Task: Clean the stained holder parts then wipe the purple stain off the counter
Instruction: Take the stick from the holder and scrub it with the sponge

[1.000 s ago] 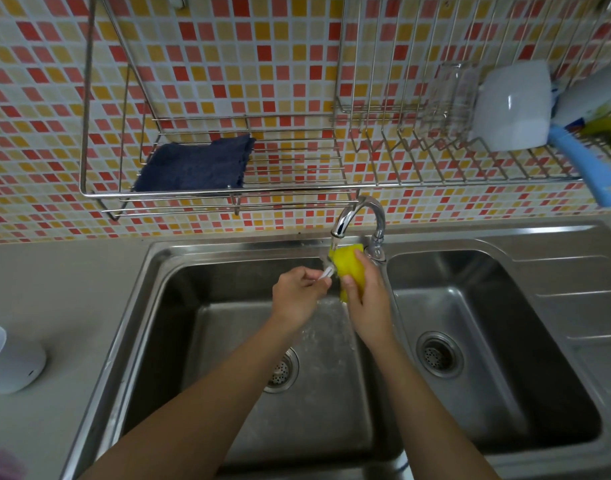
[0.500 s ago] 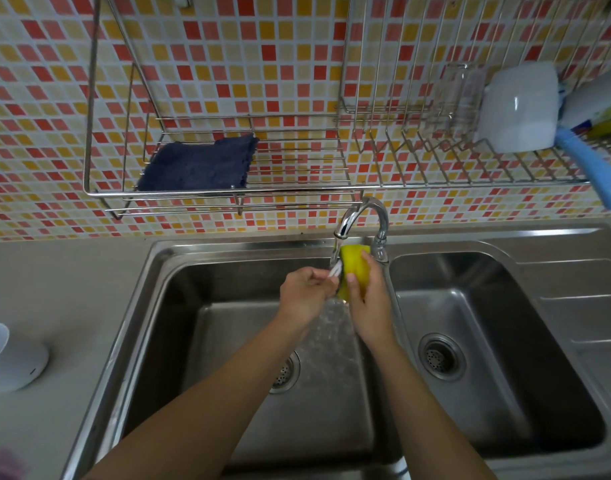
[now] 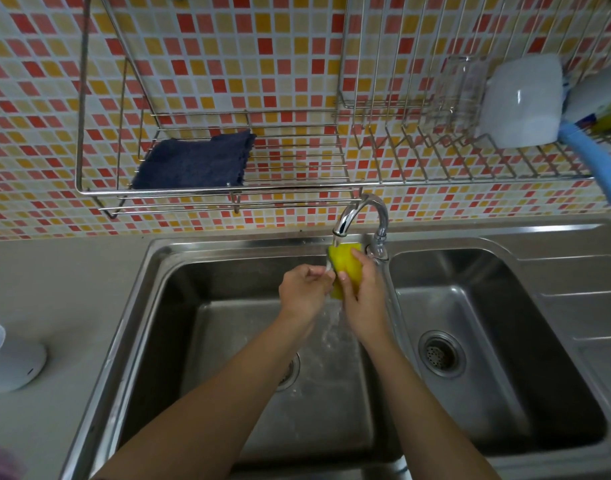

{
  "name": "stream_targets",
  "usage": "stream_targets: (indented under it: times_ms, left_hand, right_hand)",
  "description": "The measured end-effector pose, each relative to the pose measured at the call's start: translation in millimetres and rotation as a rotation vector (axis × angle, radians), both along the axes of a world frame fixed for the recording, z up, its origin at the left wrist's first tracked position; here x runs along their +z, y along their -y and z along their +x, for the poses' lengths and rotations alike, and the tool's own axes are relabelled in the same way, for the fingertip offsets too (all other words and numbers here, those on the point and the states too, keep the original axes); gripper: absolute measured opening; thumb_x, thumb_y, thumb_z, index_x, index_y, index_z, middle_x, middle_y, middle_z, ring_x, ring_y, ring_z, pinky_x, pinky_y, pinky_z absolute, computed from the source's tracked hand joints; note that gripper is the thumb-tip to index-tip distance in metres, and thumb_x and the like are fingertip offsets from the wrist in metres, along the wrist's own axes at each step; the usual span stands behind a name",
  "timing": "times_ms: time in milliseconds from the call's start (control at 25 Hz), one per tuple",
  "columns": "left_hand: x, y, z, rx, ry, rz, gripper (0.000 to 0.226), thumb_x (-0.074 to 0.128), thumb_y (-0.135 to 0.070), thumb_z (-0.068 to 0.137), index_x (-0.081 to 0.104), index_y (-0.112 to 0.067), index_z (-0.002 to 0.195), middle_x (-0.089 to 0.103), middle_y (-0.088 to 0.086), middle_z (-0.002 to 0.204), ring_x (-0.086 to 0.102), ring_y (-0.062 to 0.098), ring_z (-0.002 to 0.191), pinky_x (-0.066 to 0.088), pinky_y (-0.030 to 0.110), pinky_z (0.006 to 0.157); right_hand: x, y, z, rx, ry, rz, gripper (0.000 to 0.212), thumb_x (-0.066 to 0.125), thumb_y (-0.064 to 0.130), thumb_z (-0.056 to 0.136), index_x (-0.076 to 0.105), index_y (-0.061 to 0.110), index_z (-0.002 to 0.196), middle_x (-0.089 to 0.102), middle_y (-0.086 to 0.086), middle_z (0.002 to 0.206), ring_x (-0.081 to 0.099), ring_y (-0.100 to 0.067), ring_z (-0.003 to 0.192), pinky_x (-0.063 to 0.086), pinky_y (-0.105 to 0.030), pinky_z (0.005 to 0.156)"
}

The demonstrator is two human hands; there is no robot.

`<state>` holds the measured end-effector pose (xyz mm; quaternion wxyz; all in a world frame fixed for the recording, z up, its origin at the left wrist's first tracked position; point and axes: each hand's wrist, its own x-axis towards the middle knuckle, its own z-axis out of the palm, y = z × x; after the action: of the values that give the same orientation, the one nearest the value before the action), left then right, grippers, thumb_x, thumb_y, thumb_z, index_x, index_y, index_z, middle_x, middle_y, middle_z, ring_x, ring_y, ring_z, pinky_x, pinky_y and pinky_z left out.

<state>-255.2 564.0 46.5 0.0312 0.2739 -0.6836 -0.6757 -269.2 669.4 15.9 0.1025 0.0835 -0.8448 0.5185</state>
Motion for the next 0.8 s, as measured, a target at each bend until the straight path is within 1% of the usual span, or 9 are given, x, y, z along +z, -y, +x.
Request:
stream_targets:
  times_ms: [160,240,320,400,480,560,640,720,800]
  left_hand:
    - [-1,2,-1,-0.016,0.019,-0.027,0.014,0.07,-0.013,0.079,0.064,-0.021,0.069,0.071,0.006,0.078,0.067,0.021,0.076,0.056,0.038,0.084]
    - [-2,3,-1,-0.018,0.049,-0.075,0.012,0.071,-0.013,0.077,0.065,-0.021,0.07,0.072,0.008,0.081,0.069,0.025,0.081,0.056,0.038,0.084]
    - [0,3,-3,-0.022,0.064,-0.07,0.006,0.068,-0.014,0.076,0.066,-0.019,0.079,0.071,0.008,0.084,0.068,0.027,0.083,0.055,0.04,0.085]
    - [1,1,-11,-0.088,0.05,0.046,0.019,0.063,-0.007,0.08,0.065,-0.006,0.099,0.065,0.008,0.079,0.064,0.025,0.071,0.056,0.039,0.078]
    - [9,-6,-19,-0.179,0.046,0.111,0.016,0.058,-0.003,0.083,0.06,0.0,0.098,0.055,0.007,0.072,0.058,0.023,0.066,0.054,0.035,0.072]
    - [15,-8,-25,-0.254,0.086,-0.021,0.009,0.061,-0.015,0.076,0.057,-0.012,0.084,0.058,0.006,0.08,0.062,0.024,0.076,0.056,0.037,0.076]
    - [23,-7,-25,-0.328,0.11,-0.288,0.011,0.059,-0.021,0.077,0.054,-0.016,0.085,0.06,0.004,0.086,0.06,0.019,0.076,0.05,0.028,0.062]
    - [25,-5,-23,-0.352,0.075,-0.483,0.013,0.057,-0.021,0.08,0.053,-0.013,0.09,0.06,0.005,0.085,0.056,0.02,0.074,0.04,0.025,0.059]
    - [27,-4,-20,-0.396,0.036,-0.564,0.018,0.058,-0.022,0.081,0.054,-0.011,0.094,0.058,0.006,0.082,0.054,0.022,0.076,0.037,0.027,0.063]
  right_hand:
    - [2,2,-8,-0.051,0.044,-0.034,0.047,0.053,0.021,0.093,0.035,0.01,0.134,0.048,-0.007,0.125,0.048,-0.015,0.105,0.037,-0.025,0.081]
    - [-7,-4,-23,-0.071,0.174,-0.141,0.062,0.063,0.015,0.086,0.027,0.008,0.136,0.049,-0.005,0.12,0.052,-0.017,0.101,0.042,-0.027,0.081]
    - [-31,-10,-39,-0.001,0.341,-0.171,0.077,0.078,0.02,0.07,0.032,0.011,0.132,0.056,-0.007,0.118,0.059,-0.021,0.103,0.05,-0.034,0.084]
    - [-73,-12,-59,0.044,0.432,-0.075,0.062,0.079,0.023,0.064,0.049,0.008,0.116,0.062,-0.01,0.11,0.062,-0.026,0.1,0.055,-0.039,0.08]
    - [-62,-8,-60,0.051,0.437,-0.027,0.041,0.074,0.015,0.069,0.054,0.007,0.103,0.063,-0.007,0.1,0.062,-0.022,0.093,0.056,-0.033,0.075]
    - [-50,-11,-64,0.045,0.427,-0.067,0.038,0.068,-0.003,0.073,0.053,0.005,0.107,0.063,-0.005,0.094,0.061,-0.017,0.085,0.054,-0.022,0.074]
    - [-37,-16,-67,0.073,0.465,-0.061,0.04,0.061,-0.011,0.078,0.048,0.0,0.115,0.06,-0.005,0.093,0.06,-0.016,0.086,0.049,-0.014,0.073]
    - [-35,-22,-73,0.072,0.439,-0.02,0.057,0.062,-0.004,0.081,0.037,0.005,0.131,0.057,-0.012,0.112,0.057,-0.026,0.104,0.047,-0.031,0.088]
    - [-33,-29,-79,0.021,0.448,-0.021,0.071,0.063,0.002,0.083,0.023,0.006,0.142,0.05,-0.014,0.123,0.05,-0.028,0.113,0.043,-0.037,0.092]
